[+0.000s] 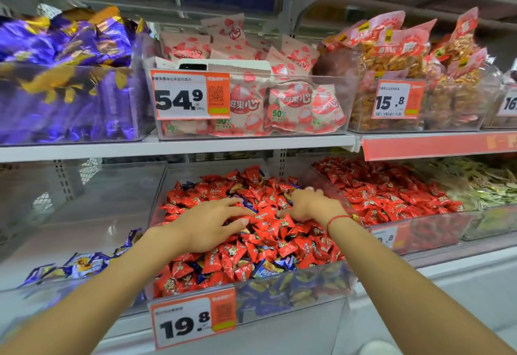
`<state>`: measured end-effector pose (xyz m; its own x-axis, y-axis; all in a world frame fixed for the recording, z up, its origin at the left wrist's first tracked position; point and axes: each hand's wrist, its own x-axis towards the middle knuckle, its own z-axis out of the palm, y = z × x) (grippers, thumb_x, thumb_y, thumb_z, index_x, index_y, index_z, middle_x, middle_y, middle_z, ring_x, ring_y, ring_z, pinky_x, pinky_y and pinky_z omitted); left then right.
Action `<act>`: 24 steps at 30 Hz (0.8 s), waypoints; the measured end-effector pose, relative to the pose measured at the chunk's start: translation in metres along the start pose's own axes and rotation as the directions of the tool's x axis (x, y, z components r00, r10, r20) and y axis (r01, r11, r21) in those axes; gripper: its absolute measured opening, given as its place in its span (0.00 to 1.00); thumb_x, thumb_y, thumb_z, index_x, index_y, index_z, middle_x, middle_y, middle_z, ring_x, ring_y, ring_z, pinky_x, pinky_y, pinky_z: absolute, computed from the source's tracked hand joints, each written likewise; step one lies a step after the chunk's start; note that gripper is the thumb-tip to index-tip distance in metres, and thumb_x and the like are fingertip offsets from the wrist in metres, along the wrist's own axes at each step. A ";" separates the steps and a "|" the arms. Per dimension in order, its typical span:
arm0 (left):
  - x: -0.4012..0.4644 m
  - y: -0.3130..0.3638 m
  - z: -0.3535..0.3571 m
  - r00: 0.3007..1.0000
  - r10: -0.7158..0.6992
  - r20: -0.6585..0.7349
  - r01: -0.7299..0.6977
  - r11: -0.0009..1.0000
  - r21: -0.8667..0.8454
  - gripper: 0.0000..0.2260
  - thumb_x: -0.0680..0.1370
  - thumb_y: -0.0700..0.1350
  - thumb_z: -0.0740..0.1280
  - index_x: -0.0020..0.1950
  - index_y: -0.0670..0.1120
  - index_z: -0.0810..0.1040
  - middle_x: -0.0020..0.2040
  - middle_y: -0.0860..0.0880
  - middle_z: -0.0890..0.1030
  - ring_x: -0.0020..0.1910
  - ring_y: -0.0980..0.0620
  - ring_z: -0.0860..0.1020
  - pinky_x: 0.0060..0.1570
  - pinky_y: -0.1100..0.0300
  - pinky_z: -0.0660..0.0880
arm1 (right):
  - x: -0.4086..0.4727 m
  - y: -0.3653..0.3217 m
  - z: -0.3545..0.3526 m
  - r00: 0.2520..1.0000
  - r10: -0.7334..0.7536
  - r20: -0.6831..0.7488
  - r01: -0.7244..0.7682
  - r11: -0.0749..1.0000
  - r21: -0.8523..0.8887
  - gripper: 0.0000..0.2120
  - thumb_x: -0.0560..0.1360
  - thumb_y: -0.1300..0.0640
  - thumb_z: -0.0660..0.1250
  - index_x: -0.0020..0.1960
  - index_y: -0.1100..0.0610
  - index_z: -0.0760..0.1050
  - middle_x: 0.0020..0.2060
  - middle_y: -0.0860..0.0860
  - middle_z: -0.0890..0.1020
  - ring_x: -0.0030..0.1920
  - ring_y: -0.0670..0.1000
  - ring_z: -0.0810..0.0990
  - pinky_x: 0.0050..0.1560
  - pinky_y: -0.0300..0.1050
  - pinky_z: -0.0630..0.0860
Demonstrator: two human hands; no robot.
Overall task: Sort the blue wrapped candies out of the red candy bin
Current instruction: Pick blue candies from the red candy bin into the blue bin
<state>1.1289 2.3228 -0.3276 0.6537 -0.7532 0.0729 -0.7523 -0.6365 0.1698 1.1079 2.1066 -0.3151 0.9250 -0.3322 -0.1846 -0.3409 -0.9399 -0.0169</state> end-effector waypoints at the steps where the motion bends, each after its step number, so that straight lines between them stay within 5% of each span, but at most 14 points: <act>1: -0.003 0.000 0.000 0.999 -0.005 -0.035 0.005 1.000 0.017 0.19 0.83 0.56 0.53 0.74 0.59 0.66 0.78 0.52 0.60 0.76 0.54 0.58 0.72 0.59 0.57 | 0.003 -0.002 0.000 0.999 -0.027 -0.017 0.027 1.000 -0.005 0.29 0.78 0.43 0.63 0.71 0.60 0.64 0.70 0.63 0.65 0.69 0.64 0.66 0.67 0.56 0.67; 6: -0.021 0.007 0.004 0.984 -0.093 -0.151 0.095 0.996 0.002 0.20 0.82 0.58 0.55 0.74 0.62 0.63 0.78 0.54 0.58 0.76 0.52 0.59 0.72 0.55 0.59 | 0.000 -0.004 -0.006 0.991 -0.130 0.013 0.130 0.991 0.040 0.19 0.76 0.61 0.61 0.67 0.61 0.71 0.64 0.58 0.75 0.60 0.59 0.77 0.59 0.48 0.76; 12: -0.052 0.019 0.011 0.941 -0.150 -0.303 0.107 0.983 -0.152 0.22 0.83 0.53 0.56 0.76 0.62 0.57 0.77 0.61 0.59 0.74 0.56 0.63 0.68 0.56 0.65 | -0.010 0.009 -0.007 0.953 -0.223 -0.204 0.283 0.896 0.342 0.09 0.70 0.56 0.74 0.48 0.48 0.78 0.52 0.55 0.82 0.53 0.56 0.80 0.52 0.44 0.75; 15: -0.064 0.025 0.009 0.904 -0.212 -0.371 0.128 0.963 -0.239 0.20 0.83 0.52 0.56 0.75 0.62 0.60 0.74 0.61 0.66 0.70 0.57 0.68 0.63 0.58 0.67 | -0.031 0.012 -0.008 0.914 -0.207 -0.350 0.395 0.650 0.649 0.13 0.70 0.59 0.75 0.53 0.53 0.78 0.46 0.59 0.83 0.47 0.57 0.81 0.52 0.52 0.79; 17: -0.065 0.030 0.005 0.888 -0.244 -0.391 0.109 0.935 -0.336 0.17 0.83 0.52 0.57 0.72 0.60 0.65 0.70 0.59 0.71 0.65 0.58 0.73 0.62 0.57 0.69 | -0.050 0.008 -0.008 0.913 -0.198 -0.358 0.408 0.402 0.819 0.15 0.73 0.64 0.72 0.58 0.59 0.76 0.44 0.59 0.82 0.43 0.56 0.80 0.45 0.45 0.80; 20: -0.060 0.040 0.001 0.877 -0.269 -0.397 0.032 0.859 -0.511 0.15 0.82 0.49 0.60 0.69 0.55 0.71 0.66 0.58 0.75 0.60 0.60 0.74 0.60 0.60 0.70 | -0.071 -0.006 -0.001 0.917 -0.214 -0.337 0.372 0.149 0.916 0.16 0.73 0.64 0.71 0.61 0.60 0.76 0.42 0.54 0.83 0.39 0.49 0.82 0.42 0.37 0.81; 24: -0.048 0.044 0.000 0.898 -0.300 -0.322 0.016 0.753 -0.658 0.20 0.81 0.49 0.62 0.73 0.50 0.67 0.68 0.55 0.72 0.59 0.58 0.75 0.59 0.61 0.71 | -0.076 -0.024 0.005 0.929 -0.221 -0.295 0.258 -0.182 0.949 0.15 0.74 0.63 0.70 0.60 0.57 0.77 0.46 0.55 0.85 0.42 0.48 0.84 0.42 0.35 0.79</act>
<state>1.0644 2.3304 -0.3231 0.8388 -0.4326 0.3306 -0.5027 -0.3822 0.7754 1.0448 2.1551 -0.3059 0.9847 -0.1241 0.1223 0.1415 0.1594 -0.9770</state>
